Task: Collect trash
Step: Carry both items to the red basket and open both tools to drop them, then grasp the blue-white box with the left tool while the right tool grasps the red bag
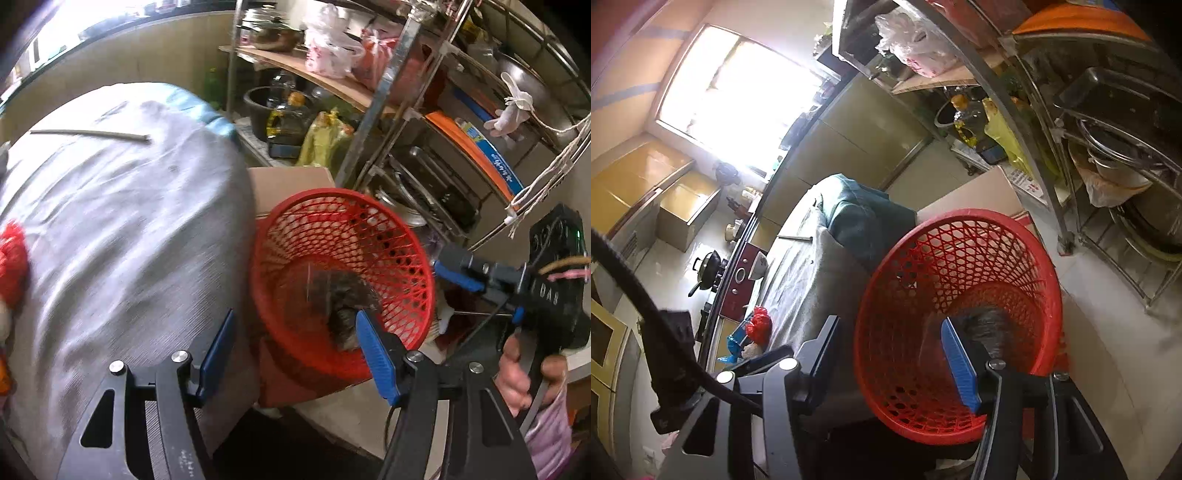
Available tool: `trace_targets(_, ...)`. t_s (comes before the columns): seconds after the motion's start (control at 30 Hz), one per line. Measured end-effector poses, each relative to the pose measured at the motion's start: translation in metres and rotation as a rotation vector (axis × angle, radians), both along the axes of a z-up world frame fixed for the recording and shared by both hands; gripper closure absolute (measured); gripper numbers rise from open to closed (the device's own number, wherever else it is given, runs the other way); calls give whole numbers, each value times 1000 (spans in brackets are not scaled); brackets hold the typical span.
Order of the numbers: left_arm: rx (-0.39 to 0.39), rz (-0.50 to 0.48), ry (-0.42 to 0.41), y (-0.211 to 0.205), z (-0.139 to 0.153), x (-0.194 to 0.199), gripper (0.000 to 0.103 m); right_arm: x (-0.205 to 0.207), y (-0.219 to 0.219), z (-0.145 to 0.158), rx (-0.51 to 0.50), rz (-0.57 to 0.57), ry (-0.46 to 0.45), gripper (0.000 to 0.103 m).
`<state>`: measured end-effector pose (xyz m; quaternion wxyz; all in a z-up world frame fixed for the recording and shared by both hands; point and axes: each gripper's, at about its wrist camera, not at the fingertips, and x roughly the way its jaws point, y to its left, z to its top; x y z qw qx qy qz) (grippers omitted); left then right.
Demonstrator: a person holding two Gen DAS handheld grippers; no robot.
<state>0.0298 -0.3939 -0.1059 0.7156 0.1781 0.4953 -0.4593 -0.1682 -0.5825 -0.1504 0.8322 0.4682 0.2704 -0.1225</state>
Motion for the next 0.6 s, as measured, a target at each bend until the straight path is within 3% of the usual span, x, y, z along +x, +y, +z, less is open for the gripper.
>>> trace_targets(0.27, 9, 131, -84, 97, 14, 3, 34, 43, 34, 9, -35, 113, 3, 44)
trace_targets(0.6, -38, 514, -194, 253, 39, 38, 28, 138, 118, 22, -82, 373, 22, 44)
